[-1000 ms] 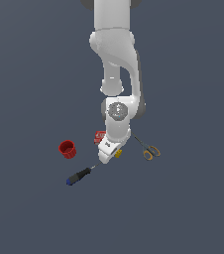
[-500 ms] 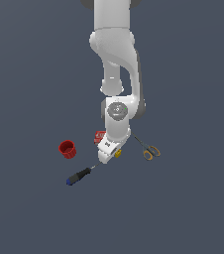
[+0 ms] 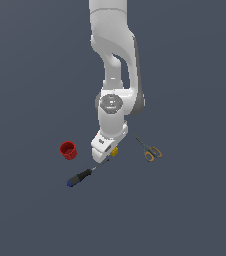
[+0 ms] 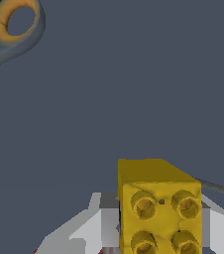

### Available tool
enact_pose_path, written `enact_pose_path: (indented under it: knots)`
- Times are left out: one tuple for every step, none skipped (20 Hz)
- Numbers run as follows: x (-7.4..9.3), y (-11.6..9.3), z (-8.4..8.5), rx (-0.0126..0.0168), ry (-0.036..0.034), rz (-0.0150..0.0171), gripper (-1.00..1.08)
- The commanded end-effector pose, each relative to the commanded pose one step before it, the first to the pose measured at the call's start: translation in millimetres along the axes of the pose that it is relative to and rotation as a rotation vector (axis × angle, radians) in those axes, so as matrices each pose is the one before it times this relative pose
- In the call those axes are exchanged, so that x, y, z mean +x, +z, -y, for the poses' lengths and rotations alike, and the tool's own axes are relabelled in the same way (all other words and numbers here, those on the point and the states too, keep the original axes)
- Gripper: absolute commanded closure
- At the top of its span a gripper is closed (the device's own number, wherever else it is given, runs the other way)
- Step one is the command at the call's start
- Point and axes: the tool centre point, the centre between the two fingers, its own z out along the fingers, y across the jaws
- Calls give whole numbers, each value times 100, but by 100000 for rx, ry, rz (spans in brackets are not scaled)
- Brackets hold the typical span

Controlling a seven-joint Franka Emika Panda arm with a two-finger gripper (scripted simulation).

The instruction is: Pick up a designated object from a clutter of objects.

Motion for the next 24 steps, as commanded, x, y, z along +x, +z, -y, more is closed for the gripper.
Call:
enact_pose_path:
  knots:
    - [-582, -1853, -922, -61, -9, -108, 108]
    - [-268, -822, -411, 0, 0, 0, 108]
    - [-276, -867, -430, 28, -18, -35, 108]
    - [-294, -912, -455, 0, 0, 0, 108]
    - [-307, -955, -477, 0, 0, 0, 108]
    - [-312, -989, -491, 38, -22, -53, 108]
    - [-322, -1013, -506, 0, 0, 0, 108]
    - [-323, -1020, -510, 0, 0, 0, 108]
    - [-318, -1013, -506, 36, -22, -55, 108]
    - [-317, -1006, -505, 0, 0, 0, 108]
    - [-315, -1001, -503, 0, 0, 0, 108]
    - [-313, -995, -502, 0, 0, 0, 108]
    - [-311, -991, -501, 0, 0, 0, 108]
    - [-307, -986, -500, 33, -25, -55, 108]
    - [-307, -982, -500, 0, 0, 0, 108]
    - [-305, -978, -500, 0, 0, 0, 108]
    - [-303, -973, -500, 0, 0, 0, 108]
    - [-302, -969, -501, 0, 0, 0, 108]
    - [-300, -965, -501, 0, 0, 0, 108]
    - [-298, -960, -501, 0, 0, 0, 108]
    - [-295, -955, -501, 0, 0, 0, 108]
    - [-293, -949, -501, 0, 0, 0, 108]
    - [-287, -932, -495, 0, 0, 0, 108]
    - [-258, -894, -469, -31, 4, 61, 108]
